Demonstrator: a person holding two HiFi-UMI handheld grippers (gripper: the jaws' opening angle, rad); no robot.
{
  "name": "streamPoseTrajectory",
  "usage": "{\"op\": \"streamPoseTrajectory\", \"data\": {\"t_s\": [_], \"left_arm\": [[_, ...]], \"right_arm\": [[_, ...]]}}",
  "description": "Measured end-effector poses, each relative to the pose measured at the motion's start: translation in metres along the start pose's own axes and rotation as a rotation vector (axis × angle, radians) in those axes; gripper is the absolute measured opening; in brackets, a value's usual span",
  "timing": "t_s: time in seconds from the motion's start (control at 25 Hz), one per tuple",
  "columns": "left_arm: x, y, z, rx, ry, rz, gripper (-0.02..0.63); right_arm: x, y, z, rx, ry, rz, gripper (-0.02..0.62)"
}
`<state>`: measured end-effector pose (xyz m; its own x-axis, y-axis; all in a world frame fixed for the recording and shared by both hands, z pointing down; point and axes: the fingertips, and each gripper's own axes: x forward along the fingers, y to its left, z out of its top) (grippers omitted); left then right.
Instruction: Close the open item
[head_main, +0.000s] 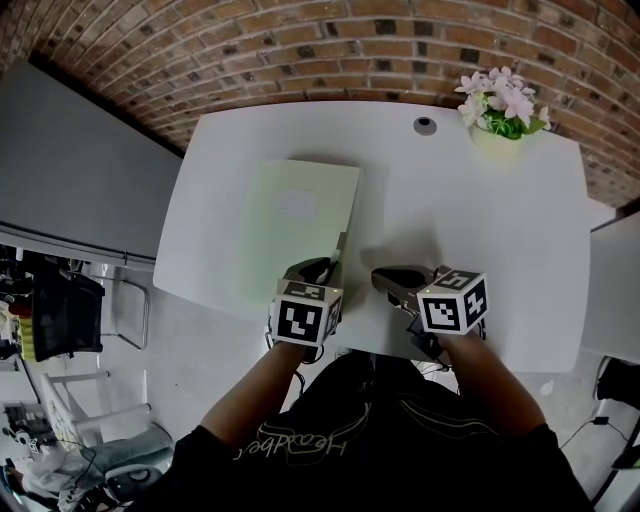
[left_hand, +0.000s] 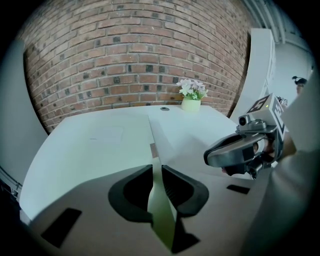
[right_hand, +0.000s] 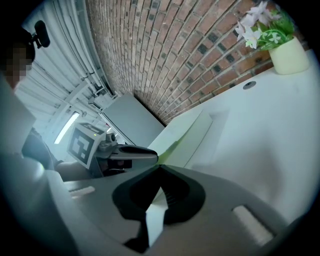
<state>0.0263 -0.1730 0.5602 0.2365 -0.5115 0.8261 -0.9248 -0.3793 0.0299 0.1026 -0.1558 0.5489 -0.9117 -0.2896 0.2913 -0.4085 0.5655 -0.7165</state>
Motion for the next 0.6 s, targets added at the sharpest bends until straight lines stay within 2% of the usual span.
{"op": "streamPoseTrajectory", "data": {"t_s": [0.6], "left_arm": [[0.0091,-0.0028,-0.0066,0.042,0.022,0.03,0.064]], "right_arm": [[-0.0077,-0.0055,0.0004,0.02,-0.011,-0.005,0.003]]}}
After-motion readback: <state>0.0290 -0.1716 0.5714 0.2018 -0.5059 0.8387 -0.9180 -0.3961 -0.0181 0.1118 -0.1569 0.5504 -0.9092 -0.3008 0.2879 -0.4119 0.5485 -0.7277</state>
